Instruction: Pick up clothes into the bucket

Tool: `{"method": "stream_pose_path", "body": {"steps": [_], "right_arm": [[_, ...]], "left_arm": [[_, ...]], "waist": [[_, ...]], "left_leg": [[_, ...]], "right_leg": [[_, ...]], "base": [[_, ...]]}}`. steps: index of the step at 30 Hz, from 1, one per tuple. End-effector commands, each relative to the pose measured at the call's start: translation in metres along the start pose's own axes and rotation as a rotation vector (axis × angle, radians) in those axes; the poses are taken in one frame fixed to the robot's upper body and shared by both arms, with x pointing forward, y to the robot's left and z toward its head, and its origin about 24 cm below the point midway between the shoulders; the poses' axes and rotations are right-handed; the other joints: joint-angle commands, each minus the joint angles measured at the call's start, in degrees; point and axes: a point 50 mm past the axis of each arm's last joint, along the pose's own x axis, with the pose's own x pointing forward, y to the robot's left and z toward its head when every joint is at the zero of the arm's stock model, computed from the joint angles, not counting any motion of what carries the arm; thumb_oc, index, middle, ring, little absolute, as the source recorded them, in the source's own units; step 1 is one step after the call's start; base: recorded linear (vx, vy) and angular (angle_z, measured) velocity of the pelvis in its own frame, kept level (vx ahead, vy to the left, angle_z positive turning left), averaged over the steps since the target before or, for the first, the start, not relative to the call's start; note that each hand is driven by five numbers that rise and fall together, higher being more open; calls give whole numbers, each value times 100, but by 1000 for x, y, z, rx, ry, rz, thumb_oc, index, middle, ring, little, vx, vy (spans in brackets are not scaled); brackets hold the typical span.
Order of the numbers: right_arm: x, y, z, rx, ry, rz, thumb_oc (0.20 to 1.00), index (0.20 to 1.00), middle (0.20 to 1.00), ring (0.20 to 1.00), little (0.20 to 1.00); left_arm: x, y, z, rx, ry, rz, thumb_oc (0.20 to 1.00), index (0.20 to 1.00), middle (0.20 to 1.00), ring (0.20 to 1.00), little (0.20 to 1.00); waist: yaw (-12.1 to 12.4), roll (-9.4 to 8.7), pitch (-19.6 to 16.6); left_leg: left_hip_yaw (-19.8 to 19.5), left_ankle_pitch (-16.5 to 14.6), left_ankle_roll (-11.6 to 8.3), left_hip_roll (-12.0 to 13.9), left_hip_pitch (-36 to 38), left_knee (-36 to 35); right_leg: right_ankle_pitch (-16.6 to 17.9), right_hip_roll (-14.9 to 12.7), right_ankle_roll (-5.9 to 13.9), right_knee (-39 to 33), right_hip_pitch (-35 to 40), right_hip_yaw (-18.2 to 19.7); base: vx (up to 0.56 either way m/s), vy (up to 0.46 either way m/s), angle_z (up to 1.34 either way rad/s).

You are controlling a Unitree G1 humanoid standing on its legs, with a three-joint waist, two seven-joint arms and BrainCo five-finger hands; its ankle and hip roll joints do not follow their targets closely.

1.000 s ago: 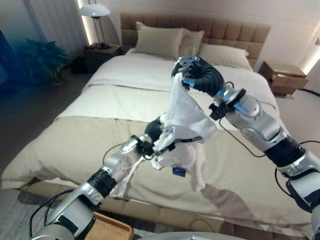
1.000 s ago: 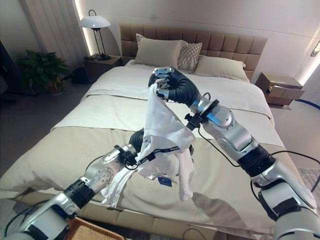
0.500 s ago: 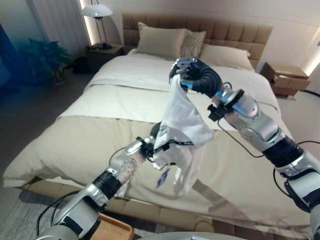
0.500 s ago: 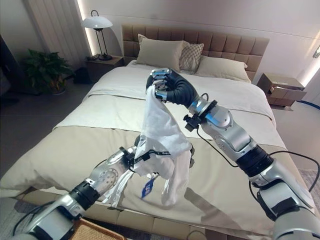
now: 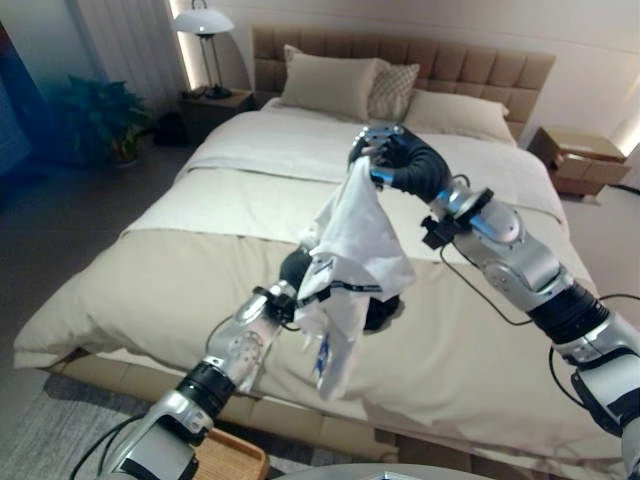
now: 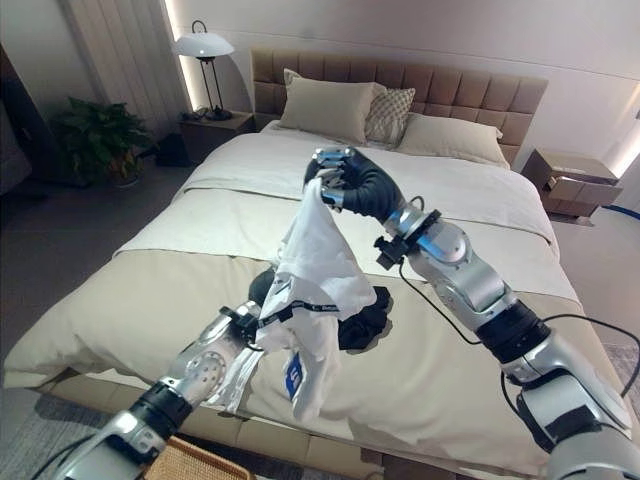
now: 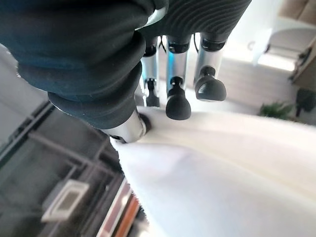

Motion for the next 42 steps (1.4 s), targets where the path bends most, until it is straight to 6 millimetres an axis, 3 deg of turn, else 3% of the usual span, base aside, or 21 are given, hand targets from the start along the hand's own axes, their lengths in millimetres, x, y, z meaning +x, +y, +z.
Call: {"method": "stream_pose_path", "body": {"steps": [1, 5, 10, 12, 19, 24, 28, 34, 38, 42], "right_arm": [[5, -19, 39, -72, -188, -90, 1000, 1000, 1000, 1000, 1000], [-5, -21, 33, -57, -169, -117, 1000, 1000, 1000, 1000, 1000], [-12, -23, 24, -50, -139, -147, 1000, 1000, 1000, 1000, 1000], [-17, -24, 11, -30, -93, -171, 1000, 1000, 1000, 1000, 1000], [-33, -29, -20, -37, 38, -241, 1000, 1000, 1000, 1000, 1000], [-57, -34, -45, -111, 151, -351, 1000, 1000, 1000, 1000, 1000], [-83, -30, -71, -226, 277, -422, 1000, 1000, 1000, 1000, 1000], [-101, -16, -95, -235, 367, -471, 1000, 1000, 1000, 1000, 1000], [-114, -12, -110, -260, 436, -535, 1000, 1000, 1000, 1000, 1000], [-140, -5, -117, -308, 508, -569, 1000, 1000, 1000, 1000, 1000]], "left_arm": [[-20, 26, 32, 132, -130, 128, 200, 200, 200, 200, 200], [-44, 37, 44, 124, -208, 216, 200, 200, 200, 200, 200], [-58, 45, 56, 108, -282, 280, 200, 200, 200, 200, 200], [-67, 49, 60, 37, -339, 316, 200, 200, 200, 200, 200], [-85, 53, 70, 28, -423, 371, 200, 200, 200, 200, 200], [-102, 58, 84, 181, -462, 465, 200, 200, 200, 200, 200], [-130, 61, 96, 587, -409, 645, 200, 200, 200, 200, 200], [-146, 65, 78, 684, -341, 779, 200, 200, 200, 200, 200], [-138, 71, 64, 696, -286, 815, 200, 200, 200, 200, 200], [-129, 67, 63, 807, -262, 812, 200, 200, 200, 200, 200]], "waist": [[199, -206, -17], [274, -198, -18], [324, -194, -16], [358, -185, -3], [426, -170, 32], [464, -169, 96], [503, -162, 151], [602, -164, 307], [763, -162, 532], [992, -166, 780]], "left_leg": [[-133, -501, -106, 216, -275, 744], [-156, -496, -106, 226, -270, 731], [-189, -486, -109, 232, -276, 727], [-217, -478, -98, 217, -286, 720], [-271, -465, -91, 216, -309, 721], [-318, -466, -83, 214, -332, 751], [-394, -481, -76, 217, -347, 762], [-557, -494, -58, 187, -481, 864], [-938, -420, -94, 138, -727, 965], [-1629, -199, -242, 55, -1143, 987]], "right_leg": [[210, -477, 410, 259, -90, -179], [197, -481, 406, 240, -69, -217], [186, -481, 395, 226, -42, -255], [175, -477, 389, 234, -38, -270], [160, -480, 376, 245, -33, -313], [128, -482, 354, 275, -18, -337], [52, -476, 321, 340, 4, -370], [-67, -527, 311, 551, -8, -504], [-259, -616, 286, 999, -117, -817], [-536, -605, 216, 1379, -70, -1611]], "base": [[3, -2, 7], [4, -7, 10], [0, -2, 2], [-17, -3, 5], [-4, 2, 2], [-11, 9, 8], [0, 4, 3], [-22, 4, 12], [-55, -2, 41], [-97, -65, 79]]}}
